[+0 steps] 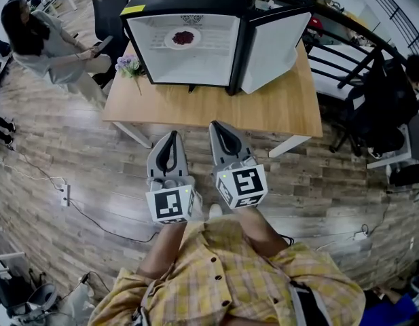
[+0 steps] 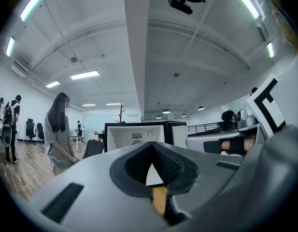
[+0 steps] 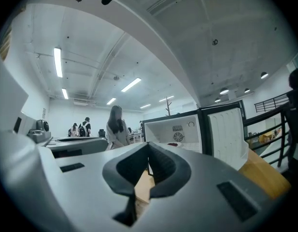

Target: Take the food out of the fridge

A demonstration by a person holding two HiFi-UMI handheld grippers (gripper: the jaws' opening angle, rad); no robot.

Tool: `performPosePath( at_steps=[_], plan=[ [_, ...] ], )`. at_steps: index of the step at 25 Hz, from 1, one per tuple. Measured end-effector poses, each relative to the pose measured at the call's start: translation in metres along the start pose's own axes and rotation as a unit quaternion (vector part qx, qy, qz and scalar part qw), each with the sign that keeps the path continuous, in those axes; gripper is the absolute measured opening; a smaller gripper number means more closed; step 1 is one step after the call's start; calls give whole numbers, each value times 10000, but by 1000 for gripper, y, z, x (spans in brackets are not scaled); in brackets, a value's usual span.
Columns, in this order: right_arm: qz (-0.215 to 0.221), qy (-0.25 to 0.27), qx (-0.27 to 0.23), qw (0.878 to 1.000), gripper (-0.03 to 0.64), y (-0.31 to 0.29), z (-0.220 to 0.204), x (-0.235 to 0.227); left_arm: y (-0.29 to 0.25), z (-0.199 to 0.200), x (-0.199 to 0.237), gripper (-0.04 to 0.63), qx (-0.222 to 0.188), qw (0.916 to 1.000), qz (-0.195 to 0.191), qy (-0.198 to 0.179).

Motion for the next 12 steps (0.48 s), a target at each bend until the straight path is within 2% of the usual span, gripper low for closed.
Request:
performPosePath(
  at_steps=[6, 12],
  plan=[
    [-27, -146, 42, 9999, 8, -56, 2, 0, -35, -2, 39, 8, -251, 9997, -61, 39],
    [-33, -280, 57, 9996, 8, -108, 3, 6, -65, -2, 74, 8, -212, 9997, -120, 1]
  ],
)
Point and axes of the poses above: the fingertips, and each gripper's own axes: y backward along the fingers, x to its left, z out of its top, the point moved 5 cm from there along y, backward along the fingers, and after that the axes turned 13 degrees about -z, right-handed, at the moved point
